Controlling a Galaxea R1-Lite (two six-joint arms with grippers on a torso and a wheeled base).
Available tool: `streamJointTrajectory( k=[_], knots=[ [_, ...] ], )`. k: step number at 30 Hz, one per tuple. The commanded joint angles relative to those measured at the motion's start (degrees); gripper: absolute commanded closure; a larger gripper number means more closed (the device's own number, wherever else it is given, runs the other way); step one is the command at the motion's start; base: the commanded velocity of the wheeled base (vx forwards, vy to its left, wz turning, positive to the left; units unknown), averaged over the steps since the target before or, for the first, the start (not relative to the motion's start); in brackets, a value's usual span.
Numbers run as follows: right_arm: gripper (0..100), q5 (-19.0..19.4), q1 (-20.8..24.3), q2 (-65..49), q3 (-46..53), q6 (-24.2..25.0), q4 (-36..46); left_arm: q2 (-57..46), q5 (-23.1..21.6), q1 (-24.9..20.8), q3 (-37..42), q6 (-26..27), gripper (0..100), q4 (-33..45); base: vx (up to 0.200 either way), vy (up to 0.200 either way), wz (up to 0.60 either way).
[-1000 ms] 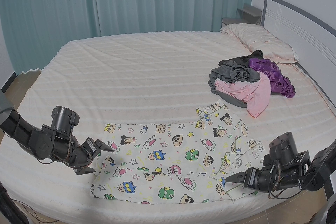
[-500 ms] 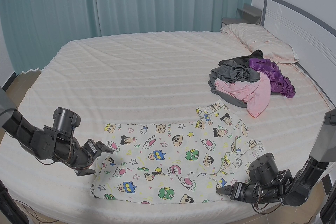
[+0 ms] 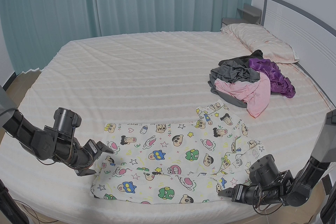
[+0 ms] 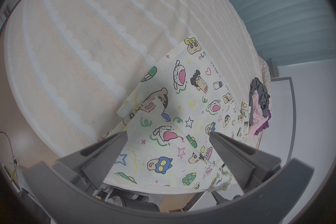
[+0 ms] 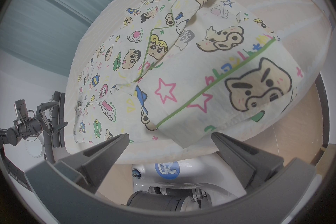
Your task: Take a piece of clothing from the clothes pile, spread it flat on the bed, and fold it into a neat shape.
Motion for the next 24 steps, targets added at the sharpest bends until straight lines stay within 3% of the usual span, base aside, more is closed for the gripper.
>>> streamJointTrajectory(
  k=[1,2,3,15,24],
  knots=[
    [0,0.0,0.0,0.4,-0.2,0.0,-0.2,0.1,0.0,0.0,0.1,0.0,0,0.0,0.000,0.000,0.00],
    [0,0.0,0.0,0.5,-0.3,0.0,-0.2,0.1,0.0,0.0,0.1,0.0,0,0.0,0.000,0.000,0.00],
    [100,0.0,-0.3,0.6,-0.4,0.1,-0.4,0.2,0.0,0.0,0.0,0.0,0,0.0,0.000,0.000,0.00],
    [100,0.0,-0.4,1.4,-0.1,0.1,0.1,0.1,0.0,0.0,0.0,-0.1,0,0.0,0.000,0.000,0.00],
    [100,0.1,2.1,-2.1,0.0,0.6,0.3,0.1,0.0,-0.1,0.1,-0.1,0,0.0,0.000,0.000,0.00]
  ],
)
